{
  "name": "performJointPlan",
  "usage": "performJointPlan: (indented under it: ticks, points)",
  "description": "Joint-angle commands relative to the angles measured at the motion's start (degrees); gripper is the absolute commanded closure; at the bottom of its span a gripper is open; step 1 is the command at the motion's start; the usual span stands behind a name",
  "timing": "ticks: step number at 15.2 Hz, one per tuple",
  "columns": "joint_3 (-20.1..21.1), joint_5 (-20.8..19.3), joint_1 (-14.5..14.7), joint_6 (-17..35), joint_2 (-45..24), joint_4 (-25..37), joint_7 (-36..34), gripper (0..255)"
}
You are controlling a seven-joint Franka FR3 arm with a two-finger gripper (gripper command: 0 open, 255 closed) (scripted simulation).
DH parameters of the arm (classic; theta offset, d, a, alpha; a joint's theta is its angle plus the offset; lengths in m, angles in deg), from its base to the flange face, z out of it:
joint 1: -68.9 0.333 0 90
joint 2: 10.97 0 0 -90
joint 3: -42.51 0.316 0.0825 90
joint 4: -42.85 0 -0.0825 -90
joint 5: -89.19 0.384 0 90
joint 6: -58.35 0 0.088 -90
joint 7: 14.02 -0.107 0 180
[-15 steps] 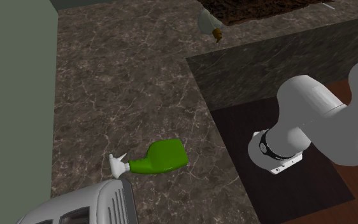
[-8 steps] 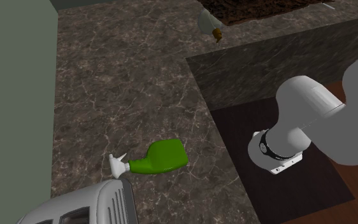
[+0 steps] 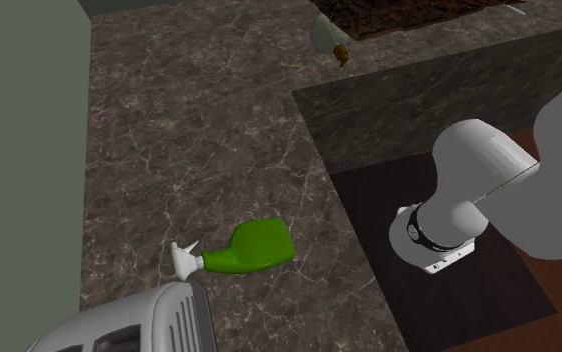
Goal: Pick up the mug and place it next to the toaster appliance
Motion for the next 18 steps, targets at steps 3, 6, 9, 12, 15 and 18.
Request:
performJointPlan:
  ticks: [3, 6, 9, 12, 15, 18]
  points:
    - [-0.13, 0.39, 0.01, 3.45, 0.86, -4.16, 0.31, 255]
    - [-0.12, 0.56, 0.06, 5.79, 1.18, -6.79, 0.39, 255]
    - [-0.08, 0.67, 0.11, 8.12, 1.37, -9.28, 0.42, 255]
    - [-0.01, 0.73, 0.17, 10.43, 1.42, -11.64, 0.40, 255]
    - [0.09, 0.73, 0.23, 12.74, 1.34, -13.88, 0.34, 255]
    - [0.22, 0.68, 0.28, 15.04, 1.14, -16.00, 0.23, 255]
